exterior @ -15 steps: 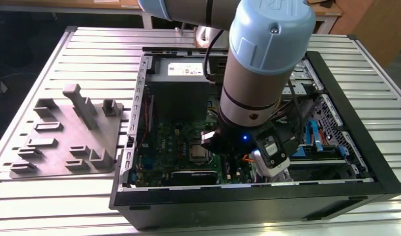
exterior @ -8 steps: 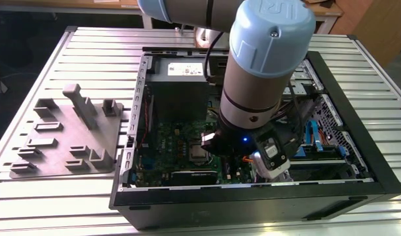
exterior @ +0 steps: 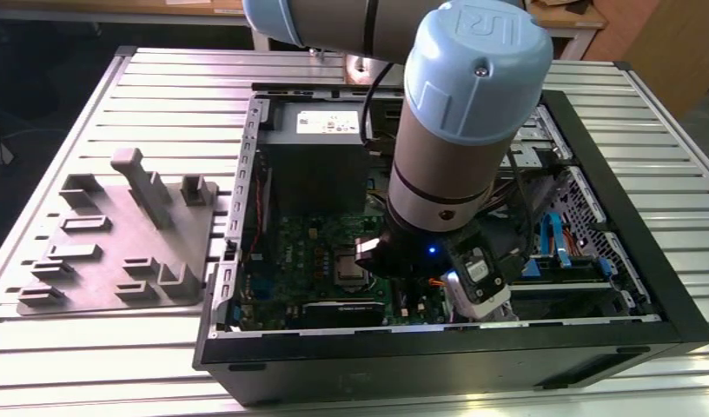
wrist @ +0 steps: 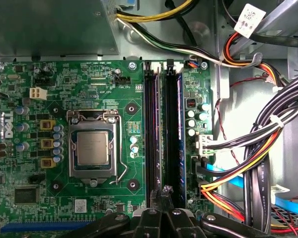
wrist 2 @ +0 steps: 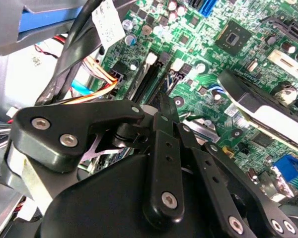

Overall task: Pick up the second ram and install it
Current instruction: 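Press down the second ram until it locks into place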

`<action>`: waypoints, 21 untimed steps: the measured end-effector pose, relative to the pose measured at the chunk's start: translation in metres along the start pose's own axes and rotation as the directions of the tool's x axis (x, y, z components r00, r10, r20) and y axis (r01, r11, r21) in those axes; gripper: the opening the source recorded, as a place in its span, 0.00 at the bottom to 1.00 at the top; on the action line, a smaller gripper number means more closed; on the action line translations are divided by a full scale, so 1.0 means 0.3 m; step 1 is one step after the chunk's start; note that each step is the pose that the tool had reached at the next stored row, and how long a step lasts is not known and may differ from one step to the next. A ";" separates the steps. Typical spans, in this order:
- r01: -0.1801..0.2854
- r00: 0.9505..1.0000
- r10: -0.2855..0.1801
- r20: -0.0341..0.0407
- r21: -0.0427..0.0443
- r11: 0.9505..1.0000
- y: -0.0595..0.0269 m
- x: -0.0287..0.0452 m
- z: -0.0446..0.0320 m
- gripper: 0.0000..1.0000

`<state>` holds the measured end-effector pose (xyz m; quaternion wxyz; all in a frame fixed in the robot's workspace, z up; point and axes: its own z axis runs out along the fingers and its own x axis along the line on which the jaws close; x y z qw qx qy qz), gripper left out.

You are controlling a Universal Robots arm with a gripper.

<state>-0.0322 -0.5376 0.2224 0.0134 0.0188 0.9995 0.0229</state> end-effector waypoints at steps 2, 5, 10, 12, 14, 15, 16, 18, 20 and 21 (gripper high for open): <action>0.000 1.000 0.000 0.000 0.000 1.000 0.000 0.000 0.000 0.10; 0.000 1.000 0.000 0.000 0.000 1.000 0.000 0.000 0.001 0.10; 0.000 1.000 0.000 0.000 0.000 1.000 0.000 0.000 0.008 0.10; 0.000 1.000 0.000 0.000 0.000 1.000 0.000 0.000 0.011 0.10; 0.000 1.000 0.000 0.000 0.000 1.000 -0.001 0.000 0.013 0.10; 0.000 1.000 0.000 0.000 0.000 1.000 -0.001 0.000 0.013 0.10; 0.000 1.000 0.000 0.000 0.000 1.000 -0.001 0.000 0.013 0.10; 0.000 1.000 0.000 0.000 0.000 1.000 -0.001 0.000 0.014 0.10; 0.000 1.000 0.000 0.000 0.001 1.000 -0.001 0.001 0.018 0.10; 0.000 1.000 0.000 0.000 0.001 1.000 -0.001 0.001 0.019 0.10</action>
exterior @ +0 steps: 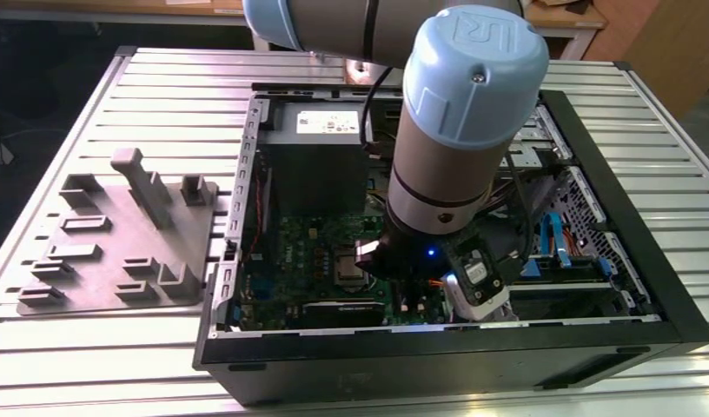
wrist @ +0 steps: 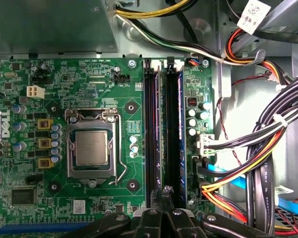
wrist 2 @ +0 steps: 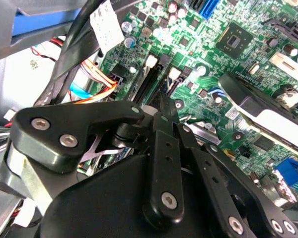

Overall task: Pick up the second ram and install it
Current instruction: 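Press down the second ram until it locks into place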

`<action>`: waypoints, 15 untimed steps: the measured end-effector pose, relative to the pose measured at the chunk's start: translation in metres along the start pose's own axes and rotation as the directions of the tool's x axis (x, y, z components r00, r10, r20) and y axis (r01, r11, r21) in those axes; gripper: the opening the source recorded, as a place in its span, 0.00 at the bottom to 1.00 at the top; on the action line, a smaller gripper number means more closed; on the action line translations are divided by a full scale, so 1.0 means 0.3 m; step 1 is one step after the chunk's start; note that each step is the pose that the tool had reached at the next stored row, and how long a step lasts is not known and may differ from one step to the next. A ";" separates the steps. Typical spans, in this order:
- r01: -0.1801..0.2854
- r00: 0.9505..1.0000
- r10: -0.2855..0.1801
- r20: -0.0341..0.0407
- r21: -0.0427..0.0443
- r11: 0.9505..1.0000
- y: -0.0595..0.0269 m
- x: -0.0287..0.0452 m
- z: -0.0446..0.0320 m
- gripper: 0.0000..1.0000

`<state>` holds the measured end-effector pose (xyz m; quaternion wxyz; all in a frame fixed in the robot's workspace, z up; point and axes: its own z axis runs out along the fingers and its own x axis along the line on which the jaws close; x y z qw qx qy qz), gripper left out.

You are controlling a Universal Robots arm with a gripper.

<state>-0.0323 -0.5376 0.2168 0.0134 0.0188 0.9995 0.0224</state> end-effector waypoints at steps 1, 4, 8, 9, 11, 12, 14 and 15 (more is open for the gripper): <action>0.000 1.000 0.000 0.000 0.000 1.000 0.000 0.000 0.000 0.10; 0.000 1.000 0.000 0.000 -0.001 1.000 0.000 0.000 0.002 0.10; 0.000 1.000 0.000 0.000 -0.001 1.000 0.000 0.000 0.002 0.10; 0.000 1.000 0.000 0.000 -0.001 1.000 0.001 0.000 -0.001 0.10; 0.000 1.000 0.000 0.001 -0.004 1.000 0.003 -0.001 -0.016 0.10; 0.000 1.000 0.000 0.000 -0.002 1.000 0.002 -0.001 -0.030 0.10; 0.000 1.000 0.000 0.000 -0.001 1.000 0.003 -0.002 -0.055 0.10; 0.000 1.000 0.000 0.000 -0.001 1.000 0.004 -0.002 -0.070 0.10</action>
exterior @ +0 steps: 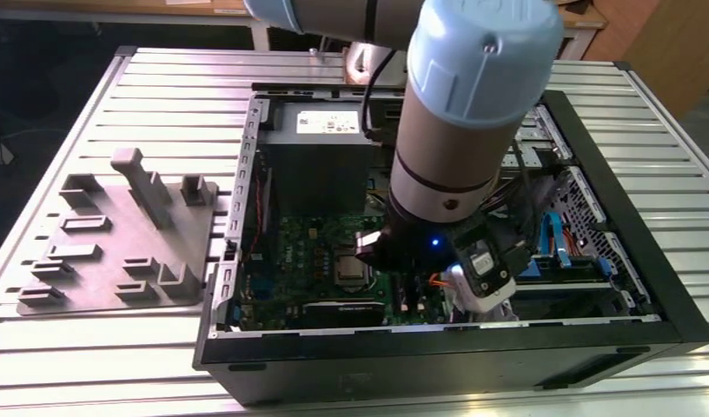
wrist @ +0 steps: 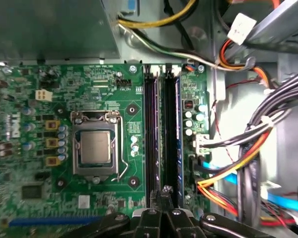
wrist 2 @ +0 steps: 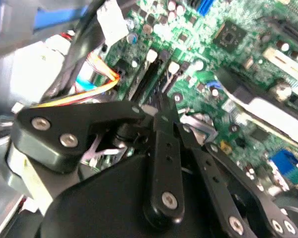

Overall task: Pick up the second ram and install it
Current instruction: 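Press down the second ram until it locks into place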

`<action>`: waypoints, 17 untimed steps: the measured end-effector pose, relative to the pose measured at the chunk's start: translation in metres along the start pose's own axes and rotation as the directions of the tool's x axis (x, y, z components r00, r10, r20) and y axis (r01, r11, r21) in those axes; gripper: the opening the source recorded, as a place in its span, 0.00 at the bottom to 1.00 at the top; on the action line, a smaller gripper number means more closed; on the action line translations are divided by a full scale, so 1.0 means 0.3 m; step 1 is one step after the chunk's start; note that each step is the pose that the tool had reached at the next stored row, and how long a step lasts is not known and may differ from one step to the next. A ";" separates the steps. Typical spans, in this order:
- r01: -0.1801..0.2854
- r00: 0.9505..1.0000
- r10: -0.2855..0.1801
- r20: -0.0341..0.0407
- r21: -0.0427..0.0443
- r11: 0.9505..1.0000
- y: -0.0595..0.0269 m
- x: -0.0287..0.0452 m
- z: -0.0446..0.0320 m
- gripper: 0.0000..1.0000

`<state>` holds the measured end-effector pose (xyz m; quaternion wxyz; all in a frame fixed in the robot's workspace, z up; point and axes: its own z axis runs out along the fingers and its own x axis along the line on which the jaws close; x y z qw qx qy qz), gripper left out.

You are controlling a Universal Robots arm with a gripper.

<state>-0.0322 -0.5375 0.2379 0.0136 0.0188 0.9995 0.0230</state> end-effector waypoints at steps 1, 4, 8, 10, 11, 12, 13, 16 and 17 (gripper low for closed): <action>0.000 1.000 0.000 0.000 0.000 1.000 0.000 0.000 -0.012 0.10; 0.000 1.000 0.000 0.000 0.000 1.000 0.002 -0.001 -0.036 0.10; 0.000 1.000 0.000 0.000 0.000 1.000 0.002 -0.001 -0.036 0.10; 0.000 1.000 0.000 0.000 0.001 1.000 0.007 -0.001 -0.036 0.10; 0.000 1.000 0.000 0.000 0.001 1.000 0.014 -0.001 -0.035 0.10; 0.000 1.000 0.000 0.000 0.001 1.000 0.023 0.000 -0.035 0.10; 0.000 1.000 0.000 0.000 0.001 1.000 0.033 0.000 -0.034 0.10; 0.000 1.000 0.000 0.000 0.001 1.000 0.066 0.001 -0.032 0.10; 0.000 1.000 0.000 0.000 0.001 1.000 0.077 0.002 -0.032 0.10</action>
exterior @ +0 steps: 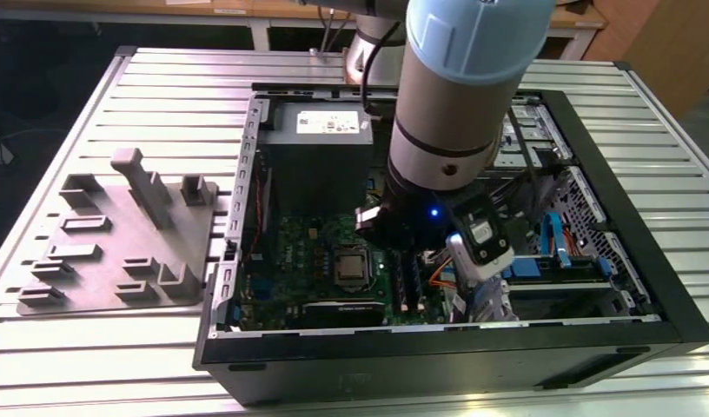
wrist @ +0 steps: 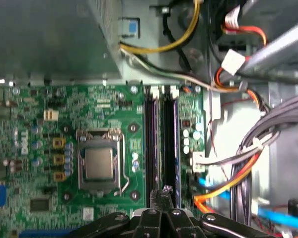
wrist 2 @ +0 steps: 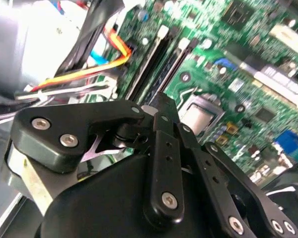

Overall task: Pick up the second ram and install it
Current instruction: 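Press down the second ram until it locks into place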

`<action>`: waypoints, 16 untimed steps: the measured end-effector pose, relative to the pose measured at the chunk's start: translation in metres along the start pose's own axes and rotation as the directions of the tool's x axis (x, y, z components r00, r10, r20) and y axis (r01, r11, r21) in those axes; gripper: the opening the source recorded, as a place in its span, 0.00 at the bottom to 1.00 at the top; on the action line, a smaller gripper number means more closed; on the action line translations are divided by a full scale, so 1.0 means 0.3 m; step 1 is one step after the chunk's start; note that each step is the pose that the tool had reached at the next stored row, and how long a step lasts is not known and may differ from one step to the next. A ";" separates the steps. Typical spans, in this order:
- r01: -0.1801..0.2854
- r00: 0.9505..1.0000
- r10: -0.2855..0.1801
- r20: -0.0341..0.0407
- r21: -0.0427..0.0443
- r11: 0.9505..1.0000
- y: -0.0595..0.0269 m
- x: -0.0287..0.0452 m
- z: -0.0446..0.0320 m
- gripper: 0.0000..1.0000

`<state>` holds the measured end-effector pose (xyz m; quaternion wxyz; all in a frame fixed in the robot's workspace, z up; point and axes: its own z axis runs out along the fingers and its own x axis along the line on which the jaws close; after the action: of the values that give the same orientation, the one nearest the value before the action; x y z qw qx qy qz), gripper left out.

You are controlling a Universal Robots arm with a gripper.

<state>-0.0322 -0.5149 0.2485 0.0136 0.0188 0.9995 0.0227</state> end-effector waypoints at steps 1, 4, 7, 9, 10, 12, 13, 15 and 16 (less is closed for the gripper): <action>0.000 1.000 0.000 0.000 0.000 1.000 0.011 0.000 0.000 0.10; 0.000 1.000 0.000 0.000 0.000 1.000 0.043 0.002 0.002 0.10; 0.000 1.000 0.000 0.000 -0.001 1.000 0.058 0.002 0.003 0.10; 0.000 1.000 0.000 0.000 -0.001 1.000 0.059 0.002 0.003 0.10; 0.000 1.000 0.000 0.000 -0.001 1.000 0.059 0.002 0.003 0.10; 0.000 1.000 0.000 0.000 -0.001 1.000 0.060 0.002 0.002 0.10; 0.000 1.000 0.000 0.000 -0.001 1.000 0.060 0.002 -0.001 0.10; 0.000 1.000 0.000 0.000 -0.001 1.000 0.060 0.002 -0.006 0.10; 0.000 1.000 0.000 0.000 -0.001 1.000 0.060 0.002 -0.008 0.10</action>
<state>-0.0322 -0.4970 0.2517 0.0135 0.0188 0.9995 0.0233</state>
